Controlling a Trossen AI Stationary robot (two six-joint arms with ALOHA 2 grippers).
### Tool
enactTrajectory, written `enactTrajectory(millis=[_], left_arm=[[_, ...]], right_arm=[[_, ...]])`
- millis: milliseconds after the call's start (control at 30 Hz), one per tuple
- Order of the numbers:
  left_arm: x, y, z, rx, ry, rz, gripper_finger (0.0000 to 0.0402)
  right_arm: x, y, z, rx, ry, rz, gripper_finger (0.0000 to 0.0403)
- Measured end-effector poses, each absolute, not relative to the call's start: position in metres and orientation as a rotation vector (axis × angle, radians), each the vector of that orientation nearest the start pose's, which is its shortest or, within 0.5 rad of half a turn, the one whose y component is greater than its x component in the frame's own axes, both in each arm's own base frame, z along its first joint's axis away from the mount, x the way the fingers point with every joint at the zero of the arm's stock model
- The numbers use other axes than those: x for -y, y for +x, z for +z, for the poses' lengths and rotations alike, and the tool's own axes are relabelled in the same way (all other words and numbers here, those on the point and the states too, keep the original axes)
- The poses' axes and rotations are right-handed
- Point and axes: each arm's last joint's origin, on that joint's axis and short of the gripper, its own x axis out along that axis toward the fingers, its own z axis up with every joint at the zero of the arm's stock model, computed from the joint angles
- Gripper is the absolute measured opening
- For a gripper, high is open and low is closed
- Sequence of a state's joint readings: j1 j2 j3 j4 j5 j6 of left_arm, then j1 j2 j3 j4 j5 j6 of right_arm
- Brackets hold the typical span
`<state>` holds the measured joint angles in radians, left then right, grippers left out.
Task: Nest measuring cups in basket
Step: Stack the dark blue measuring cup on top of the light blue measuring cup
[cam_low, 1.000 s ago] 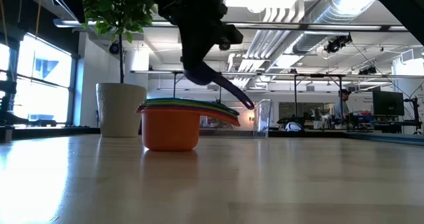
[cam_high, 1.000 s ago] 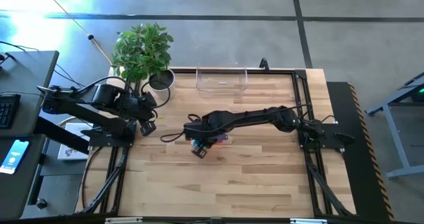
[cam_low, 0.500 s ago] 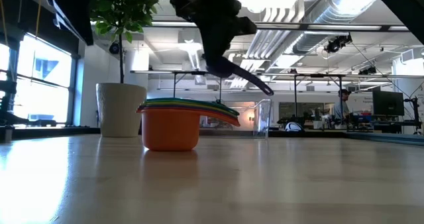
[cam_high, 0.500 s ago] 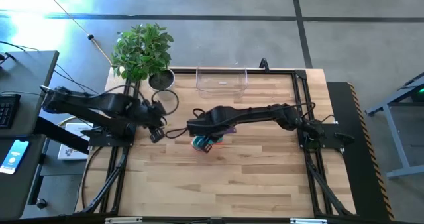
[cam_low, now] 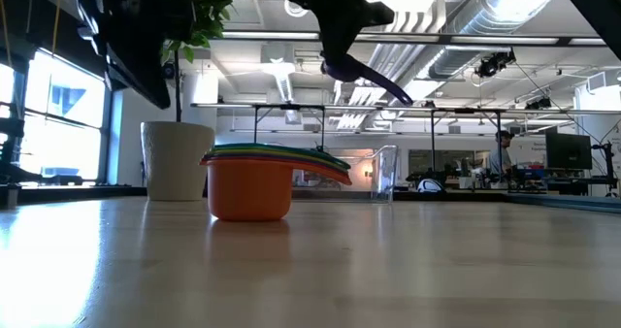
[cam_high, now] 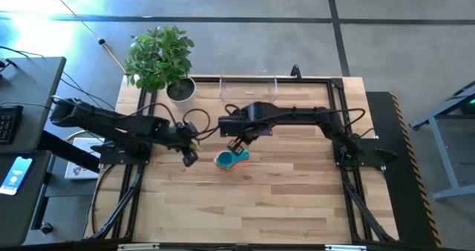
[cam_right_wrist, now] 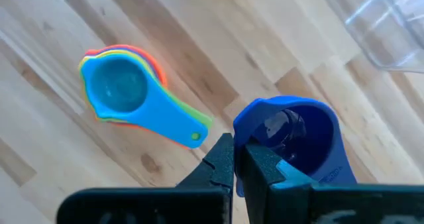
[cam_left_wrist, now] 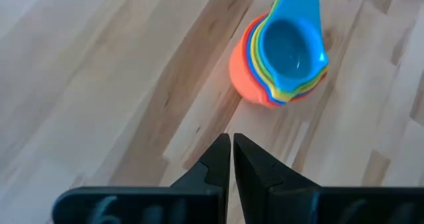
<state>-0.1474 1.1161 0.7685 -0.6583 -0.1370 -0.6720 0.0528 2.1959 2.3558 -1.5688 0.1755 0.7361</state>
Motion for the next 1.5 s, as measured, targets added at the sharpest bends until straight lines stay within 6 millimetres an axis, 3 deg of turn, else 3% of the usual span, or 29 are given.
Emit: enactTrajectory(millis=[333, 667, 1200, 1500], left_arm=[[0.031, 0.237, 0.195, -1.03, -0.456, 0.347, 0.001], [0.035, 0.258, 0.162, -1.095, -0.486, 0.356, 0.001], [0.037, 0.281, 0.144, -1.04, -0.514, 0.325, 0.001], [0.04, 0.308, 0.13, -1.049, -0.49, 0.3, 0.001]], right_arm=[[0.008, 0.416, 0.331, -1.258, 0.464, -0.628, 0.0], [0.012, 0.416, 0.332, -1.261, 0.447, -0.615, 0.0], [0.014, 0.416, 0.332, -1.259, 0.427, -0.606, 0.0], [0.017, 0.416, 0.332, -1.259, 0.431, -0.61, 0.0]])
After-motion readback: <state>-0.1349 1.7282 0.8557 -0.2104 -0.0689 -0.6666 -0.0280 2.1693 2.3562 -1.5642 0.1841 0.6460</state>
